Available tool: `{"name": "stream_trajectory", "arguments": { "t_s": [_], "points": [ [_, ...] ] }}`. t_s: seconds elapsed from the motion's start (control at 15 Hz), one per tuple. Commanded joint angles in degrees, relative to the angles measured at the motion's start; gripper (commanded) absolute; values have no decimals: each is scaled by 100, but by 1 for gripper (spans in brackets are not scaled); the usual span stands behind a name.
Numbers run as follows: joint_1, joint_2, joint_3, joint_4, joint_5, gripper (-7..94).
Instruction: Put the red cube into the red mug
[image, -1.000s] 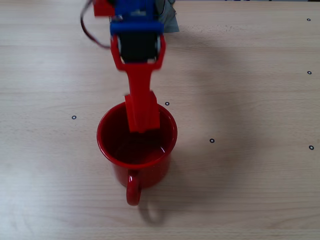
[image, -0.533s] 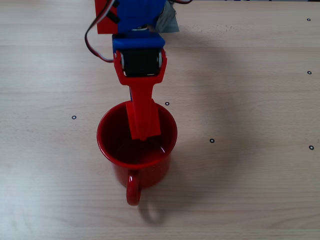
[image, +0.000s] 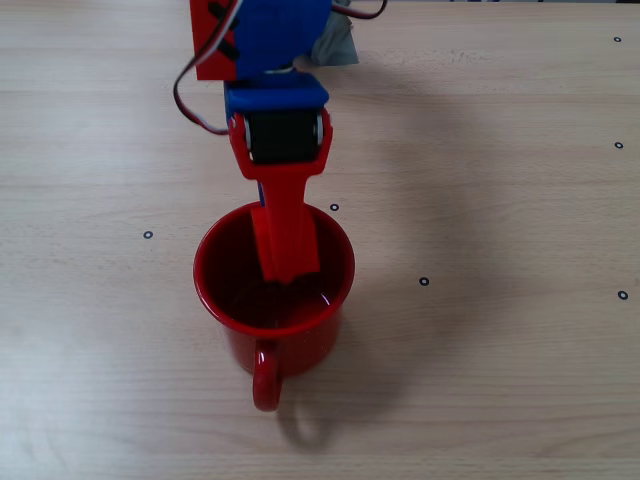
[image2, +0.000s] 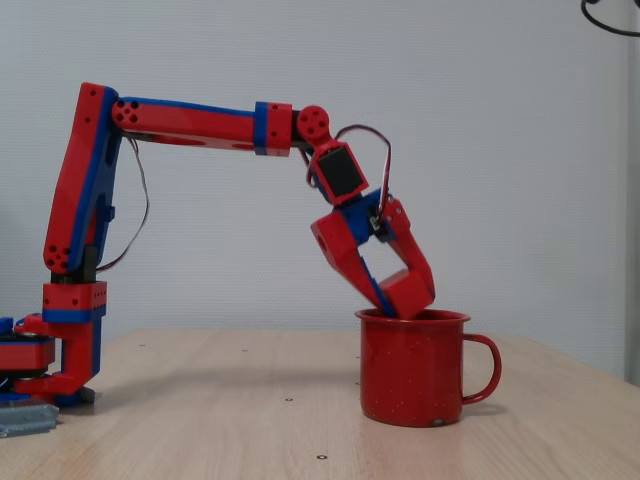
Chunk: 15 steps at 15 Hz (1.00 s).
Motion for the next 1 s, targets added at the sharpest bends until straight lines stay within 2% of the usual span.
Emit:
{"name": "stream_trajectory", "arguments": {
  "t_s": [0.0,0.07,0.2,0.6,0.73,0.8,0.87,0.93],
  "points": [
    [9,510,-26,-132,-149,30],
    [18,519,-18,-123,-141,36],
    [26,536,-18,-97,-97,41],
    [105,563,-35,-97,-141,41],
    [149,580,-79,-88,-158,31],
    [176,598,-141,-53,-97,22],
    [202,615,-193,-44,26,7],
    [211,633,-229,0,35,0]
  ]
}}
